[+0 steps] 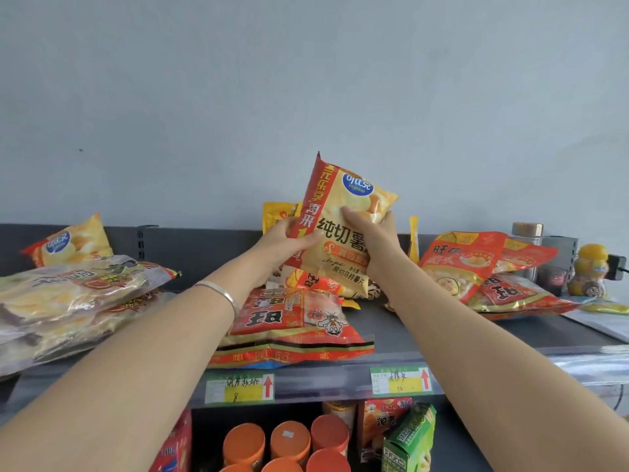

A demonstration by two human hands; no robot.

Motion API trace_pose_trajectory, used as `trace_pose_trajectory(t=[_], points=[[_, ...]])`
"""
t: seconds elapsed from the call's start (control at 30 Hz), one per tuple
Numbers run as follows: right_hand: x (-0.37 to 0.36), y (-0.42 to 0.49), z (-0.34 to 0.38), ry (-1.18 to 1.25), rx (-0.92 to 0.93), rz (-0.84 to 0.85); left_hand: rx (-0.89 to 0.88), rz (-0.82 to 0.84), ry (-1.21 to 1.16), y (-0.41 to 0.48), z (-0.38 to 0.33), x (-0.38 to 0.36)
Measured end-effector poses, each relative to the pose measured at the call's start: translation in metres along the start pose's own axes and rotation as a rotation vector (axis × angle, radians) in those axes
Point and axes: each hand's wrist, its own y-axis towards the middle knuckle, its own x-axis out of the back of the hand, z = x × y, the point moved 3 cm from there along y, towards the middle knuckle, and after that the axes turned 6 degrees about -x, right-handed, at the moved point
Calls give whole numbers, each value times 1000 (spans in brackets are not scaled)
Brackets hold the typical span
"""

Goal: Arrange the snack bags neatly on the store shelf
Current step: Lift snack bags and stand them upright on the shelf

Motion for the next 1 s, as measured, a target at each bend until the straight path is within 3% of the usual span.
trace_pose_trajectory(t=[0.17, 0.47, 0.7, 0.87, 1.0], points=[[-54, 16, -12, -23, 52, 120, 14, -75, 68, -3, 12, 49], [-169, 57, -32, -7, 36, 190, 13, -153, 193, 19, 46, 168], [-261, 99, -68, -185, 202, 218, -1, -250, 188, 59, 77, 253], [-271, 133, -116, -279, -25, 146, 96, -221, 223, 78, 111, 275], [-267, 136, -147, -430, -329, 112, 303, 135, 454, 76, 143, 273]])
